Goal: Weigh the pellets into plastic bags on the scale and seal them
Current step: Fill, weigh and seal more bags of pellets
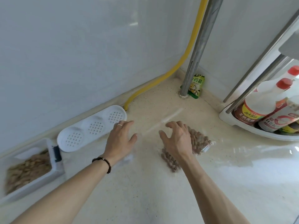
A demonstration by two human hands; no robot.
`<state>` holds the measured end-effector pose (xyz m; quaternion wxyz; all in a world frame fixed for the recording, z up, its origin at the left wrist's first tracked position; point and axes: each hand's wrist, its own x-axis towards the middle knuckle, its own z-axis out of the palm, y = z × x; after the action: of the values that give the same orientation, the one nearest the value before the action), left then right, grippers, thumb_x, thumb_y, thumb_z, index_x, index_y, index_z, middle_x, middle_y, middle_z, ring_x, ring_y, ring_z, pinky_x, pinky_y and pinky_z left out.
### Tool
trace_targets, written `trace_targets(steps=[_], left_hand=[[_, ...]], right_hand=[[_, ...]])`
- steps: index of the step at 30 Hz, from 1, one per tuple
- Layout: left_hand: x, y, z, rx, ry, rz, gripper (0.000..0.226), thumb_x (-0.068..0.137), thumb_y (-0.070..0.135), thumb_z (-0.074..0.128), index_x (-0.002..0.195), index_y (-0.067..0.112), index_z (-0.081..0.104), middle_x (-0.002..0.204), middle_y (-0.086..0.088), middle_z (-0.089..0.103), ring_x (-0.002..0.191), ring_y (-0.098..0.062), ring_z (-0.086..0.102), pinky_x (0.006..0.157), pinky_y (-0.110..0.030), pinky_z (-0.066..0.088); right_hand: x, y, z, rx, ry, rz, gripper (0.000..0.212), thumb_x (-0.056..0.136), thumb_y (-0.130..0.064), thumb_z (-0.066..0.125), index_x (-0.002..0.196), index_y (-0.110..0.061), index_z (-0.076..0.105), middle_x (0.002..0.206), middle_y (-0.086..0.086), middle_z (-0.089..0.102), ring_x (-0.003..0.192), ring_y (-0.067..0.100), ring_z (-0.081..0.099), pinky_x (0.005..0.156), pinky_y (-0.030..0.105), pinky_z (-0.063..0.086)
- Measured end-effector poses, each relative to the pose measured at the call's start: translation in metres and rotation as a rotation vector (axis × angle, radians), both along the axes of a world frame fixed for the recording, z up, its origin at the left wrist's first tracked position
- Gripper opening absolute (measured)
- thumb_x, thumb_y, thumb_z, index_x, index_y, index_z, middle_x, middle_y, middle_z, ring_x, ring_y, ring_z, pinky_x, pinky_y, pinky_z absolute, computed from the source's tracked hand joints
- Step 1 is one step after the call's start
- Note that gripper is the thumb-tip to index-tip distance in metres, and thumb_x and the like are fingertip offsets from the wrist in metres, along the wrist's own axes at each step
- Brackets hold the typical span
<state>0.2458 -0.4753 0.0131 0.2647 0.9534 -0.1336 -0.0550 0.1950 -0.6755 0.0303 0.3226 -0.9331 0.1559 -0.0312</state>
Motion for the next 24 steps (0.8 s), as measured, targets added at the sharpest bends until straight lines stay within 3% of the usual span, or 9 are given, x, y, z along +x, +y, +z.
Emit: trace_targets(steps=[3, 5, 7, 9, 13, 16, 20, 23, 24], left_hand=[[-0.018, 0.047, 0.004, 0.089, -0.009, 0.014, 0.052, 0.091, 0.024, 0.060, 0.139, 0.013, 0.045, 0.133, -0.007, 0.049, 0.125, -0.026, 0.042, 0.101, -0.035, 0.037], [-0.027, 0.073, 0.006, 0.135, 0.001, 0.028, 0.058, 0.087, 0.025, 0.063, 0.141, 0.015, 0.043, 0.135, -0.005, 0.047, 0.127, -0.025, 0.041, 0.103, -0.036, 0.037], [-0.033, 0.095, 0.007, 0.201, 0.055, 0.036, 0.070, 0.081, 0.034, 0.067, 0.143, 0.019, 0.038, 0.140, -0.003, 0.044, 0.129, -0.023, 0.038, 0.106, -0.036, 0.035], [-0.038, 0.110, 0.005, 0.293, 0.125, 0.016, 0.081, 0.075, 0.047, 0.069, 0.143, 0.022, 0.034, 0.141, -0.002, 0.042, 0.130, -0.023, 0.038, 0.106, -0.036, 0.033], [-0.047, 0.123, -0.006, 0.405, 0.186, -0.009, 0.095, 0.074, 0.048, 0.071, 0.149, 0.022, 0.019, 0.151, -0.003, 0.029, 0.137, -0.024, 0.031, 0.112, -0.038, 0.026], [-0.049, 0.121, -0.008, 0.425, 0.121, 0.013, 0.097, 0.075, 0.043, 0.073, 0.151, 0.020, 0.016, 0.151, -0.006, 0.028, 0.136, -0.026, 0.033, 0.111, -0.039, 0.028], [-0.047, 0.115, -0.002, 0.445, 0.014, 0.046, 0.097, 0.076, 0.036, 0.075, 0.150, 0.019, 0.016, 0.142, -0.004, 0.039, 0.127, -0.022, 0.041, 0.101, -0.036, 0.032], [-0.045, 0.115, 0.004, 0.425, -0.042, 0.058, 0.092, 0.078, 0.025, 0.071, 0.150, 0.018, 0.014, 0.134, -0.005, 0.044, 0.119, -0.022, 0.045, 0.097, -0.034, 0.034], [-0.045, 0.115, 0.007, 0.402, -0.058, 0.064, 0.089, 0.079, 0.022, 0.069, 0.150, 0.018, 0.015, 0.130, -0.005, 0.046, 0.116, -0.022, 0.047, 0.096, -0.033, 0.035]], right_hand=[[0.008, 0.054, -0.004, 0.052, -0.002, 0.143, 0.046, 0.088, -0.042, 0.065, 0.122, -0.010, 0.061, 0.116, 0.009, 0.063, 0.110, 0.028, 0.057, 0.089, 0.040, 0.048], [0.011, 0.087, -0.007, 0.004, 0.067, 0.200, 0.063, 0.085, -0.055, 0.064, 0.129, -0.012, 0.055, 0.123, 0.008, 0.060, 0.115, 0.029, 0.054, 0.093, 0.042, 0.046], [0.013, 0.112, -0.010, -0.126, 0.197, 0.256, 0.079, 0.078, -0.068, 0.062, 0.134, -0.014, 0.048, 0.127, 0.005, 0.054, 0.120, 0.028, 0.049, 0.096, 0.043, 0.041], [0.014, 0.127, -0.015, -0.225, 0.276, 0.284, 0.080, 0.076, -0.068, 0.065, 0.132, -0.015, 0.044, 0.127, 0.004, 0.051, 0.120, 0.027, 0.047, 0.096, 0.041, 0.039], [0.014, 0.135, -0.028, -0.227, 0.248, 0.262, 0.058, 0.087, -0.041, 0.068, 0.132, -0.014, 0.044, 0.127, 0.004, 0.056, 0.121, 0.026, 0.047, 0.097, 0.040, 0.038], [0.015, 0.133, -0.030, -0.187, 0.164, 0.219, 0.042, 0.093, -0.024, 0.061, 0.131, -0.015, 0.047, 0.120, 0.003, 0.063, 0.117, 0.025, 0.050, 0.094, 0.039, 0.037], [0.016, 0.131, -0.028, -0.139, -0.033, 0.169, 0.016, 0.087, -0.012, 0.067, 0.103, -0.010, 0.065, 0.111, 0.009, 0.059, 0.101, 0.030, 0.054, 0.080, 0.042, 0.044], [0.013, 0.129, -0.020, 0.023, -0.124, 0.150, 0.001, 0.087, -0.009, 0.066, 0.088, -0.008, 0.065, 0.091, 0.007, 0.064, 0.083, 0.028, 0.059, 0.070, 0.043, 0.050], [0.012, 0.128, -0.013, 0.120, -0.118, 0.135, 0.004, 0.089, -0.008, 0.061, 0.085, -0.009, 0.062, 0.083, 0.003, 0.065, 0.077, 0.025, 0.059, 0.066, 0.042, 0.051]])
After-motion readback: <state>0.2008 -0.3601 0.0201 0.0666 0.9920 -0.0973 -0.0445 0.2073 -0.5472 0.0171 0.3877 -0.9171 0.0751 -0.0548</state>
